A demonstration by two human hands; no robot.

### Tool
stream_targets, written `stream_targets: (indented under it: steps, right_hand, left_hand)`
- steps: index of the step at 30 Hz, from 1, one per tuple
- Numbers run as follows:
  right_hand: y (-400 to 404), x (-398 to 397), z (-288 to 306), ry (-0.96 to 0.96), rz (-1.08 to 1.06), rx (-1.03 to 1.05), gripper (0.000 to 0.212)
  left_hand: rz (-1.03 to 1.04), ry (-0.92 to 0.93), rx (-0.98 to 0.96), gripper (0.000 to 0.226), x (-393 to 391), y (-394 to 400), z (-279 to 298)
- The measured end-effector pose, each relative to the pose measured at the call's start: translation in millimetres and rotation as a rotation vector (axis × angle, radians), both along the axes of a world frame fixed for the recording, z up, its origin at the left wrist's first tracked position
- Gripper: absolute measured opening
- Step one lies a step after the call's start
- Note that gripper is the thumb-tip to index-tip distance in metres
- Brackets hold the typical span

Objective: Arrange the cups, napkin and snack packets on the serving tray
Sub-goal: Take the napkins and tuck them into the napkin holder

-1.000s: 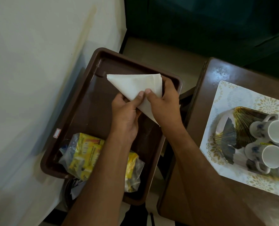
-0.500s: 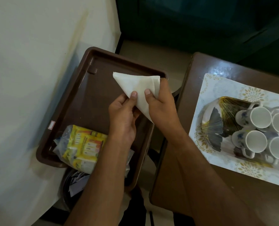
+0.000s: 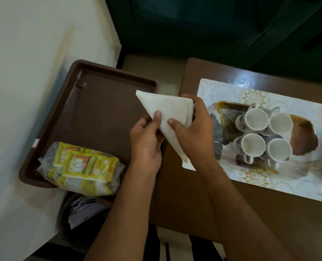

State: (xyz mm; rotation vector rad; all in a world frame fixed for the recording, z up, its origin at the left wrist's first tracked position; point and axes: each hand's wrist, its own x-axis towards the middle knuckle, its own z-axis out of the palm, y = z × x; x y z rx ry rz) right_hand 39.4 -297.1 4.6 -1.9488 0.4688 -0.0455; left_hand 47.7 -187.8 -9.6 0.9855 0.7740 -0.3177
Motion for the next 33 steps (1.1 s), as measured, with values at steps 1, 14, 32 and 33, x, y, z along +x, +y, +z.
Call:
stream_targets:
  steps: [1, 14, 32, 33]
  right_hand:
    - [-9.3, -4.1, 1.0, -0.009, -0.011, -0.001, 0.057]
    - [-122.1, -46.6, -3.1, -0.074, -0.173, -0.021, 0.051]
    - [-255.6, -90.0, -5.0, -0.191, -0.453, -0.070, 0.037]
    - [-262.1, -92.5, -4.8, -0.196, -0.467, -0.067, 0.037]
  left_hand:
    - [0.001, 0.003, -0.013, 0.021, -1.7, -8.4, 0.5]
    - [-0.078, 0.043, 0.033, 0.013, -15.6, -127.2, 0.1]
    - [-0.172, -0.001, -0.025, 0.014, -14.2, -282.2, 9.0]
    - [-0.186, -0.009, -0.027, 0.014, -14.7, -291.6, 9.3]
